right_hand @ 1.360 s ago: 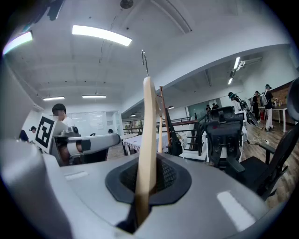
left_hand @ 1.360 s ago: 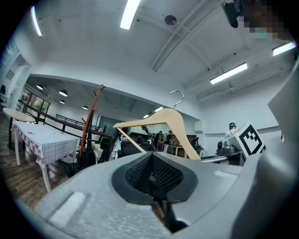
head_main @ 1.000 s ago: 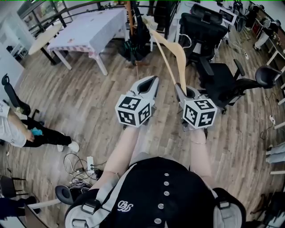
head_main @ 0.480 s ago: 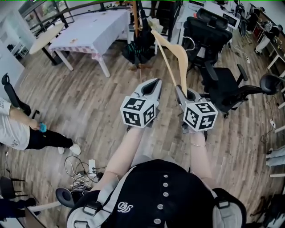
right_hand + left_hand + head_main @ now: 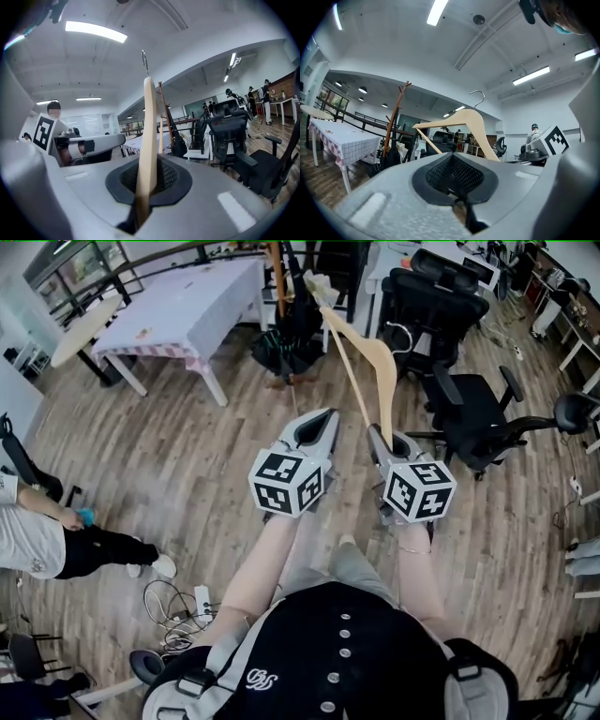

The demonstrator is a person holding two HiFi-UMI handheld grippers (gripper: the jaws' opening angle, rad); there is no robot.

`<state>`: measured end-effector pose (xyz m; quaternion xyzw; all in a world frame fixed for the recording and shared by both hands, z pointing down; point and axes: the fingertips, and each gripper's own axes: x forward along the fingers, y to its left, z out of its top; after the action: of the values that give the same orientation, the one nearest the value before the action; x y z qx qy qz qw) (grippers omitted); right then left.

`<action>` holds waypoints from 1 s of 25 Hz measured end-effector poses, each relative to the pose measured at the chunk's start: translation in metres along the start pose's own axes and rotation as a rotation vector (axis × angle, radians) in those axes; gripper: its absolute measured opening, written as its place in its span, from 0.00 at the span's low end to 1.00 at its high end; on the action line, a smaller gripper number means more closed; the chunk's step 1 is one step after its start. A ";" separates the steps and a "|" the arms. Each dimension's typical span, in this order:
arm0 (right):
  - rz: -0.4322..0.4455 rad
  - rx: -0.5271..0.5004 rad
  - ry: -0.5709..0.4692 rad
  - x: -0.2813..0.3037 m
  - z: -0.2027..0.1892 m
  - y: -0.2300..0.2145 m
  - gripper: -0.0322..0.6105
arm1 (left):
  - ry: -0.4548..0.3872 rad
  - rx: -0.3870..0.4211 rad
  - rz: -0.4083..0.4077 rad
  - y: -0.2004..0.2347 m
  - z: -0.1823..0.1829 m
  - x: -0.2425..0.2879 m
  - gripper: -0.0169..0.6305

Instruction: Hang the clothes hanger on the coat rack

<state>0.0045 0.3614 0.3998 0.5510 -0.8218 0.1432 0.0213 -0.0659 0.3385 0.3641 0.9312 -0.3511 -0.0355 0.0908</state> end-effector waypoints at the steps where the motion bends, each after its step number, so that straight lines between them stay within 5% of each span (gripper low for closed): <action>1: 0.002 0.002 -0.002 0.005 0.000 -0.001 0.04 | -0.006 -0.009 0.000 0.004 0.000 0.002 0.02; 8: 0.024 -0.010 0.016 0.057 0.004 -0.021 0.04 | -0.018 -0.030 0.015 0.044 0.000 0.043 0.02; 25: 0.089 -0.075 0.031 0.199 0.082 -0.157 0.04 | -0.036 -0.044 0.091 0.134 0.025 0.220 0.02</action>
<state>0.0795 0.1057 0.3934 0.5105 -0.8499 0.1215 0.0486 0.0089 0.0910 0.3654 0.9114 -0.3936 -0.0560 0.1066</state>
